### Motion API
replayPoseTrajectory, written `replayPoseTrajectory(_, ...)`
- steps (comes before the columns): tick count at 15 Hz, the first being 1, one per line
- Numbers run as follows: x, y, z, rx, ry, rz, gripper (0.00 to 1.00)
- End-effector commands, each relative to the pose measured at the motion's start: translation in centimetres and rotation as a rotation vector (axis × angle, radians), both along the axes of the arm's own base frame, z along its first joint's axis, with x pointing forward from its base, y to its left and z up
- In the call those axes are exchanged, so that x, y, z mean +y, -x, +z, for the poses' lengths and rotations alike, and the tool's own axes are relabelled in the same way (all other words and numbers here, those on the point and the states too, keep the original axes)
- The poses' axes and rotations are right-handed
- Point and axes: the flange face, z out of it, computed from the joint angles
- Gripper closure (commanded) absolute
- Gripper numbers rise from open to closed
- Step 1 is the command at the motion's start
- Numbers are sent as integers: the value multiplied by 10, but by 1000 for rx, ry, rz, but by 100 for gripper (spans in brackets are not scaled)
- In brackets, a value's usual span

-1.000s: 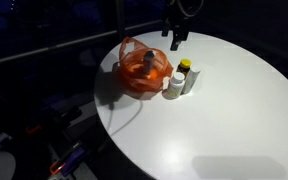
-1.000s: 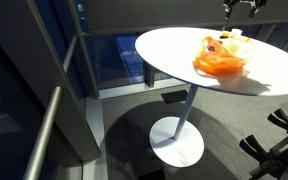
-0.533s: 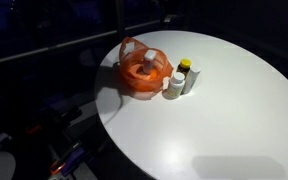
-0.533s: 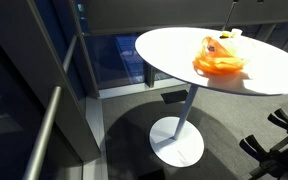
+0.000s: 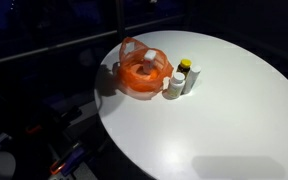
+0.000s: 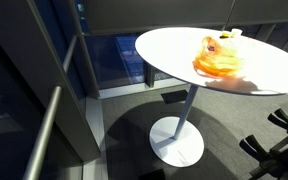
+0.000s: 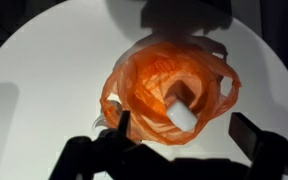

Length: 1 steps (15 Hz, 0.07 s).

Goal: Remove the white bottle from the plastic bag

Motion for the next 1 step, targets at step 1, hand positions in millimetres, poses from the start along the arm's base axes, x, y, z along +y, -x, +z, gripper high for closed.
replayPoseTrajectory(1,0,0,-1,3,0,0,0)
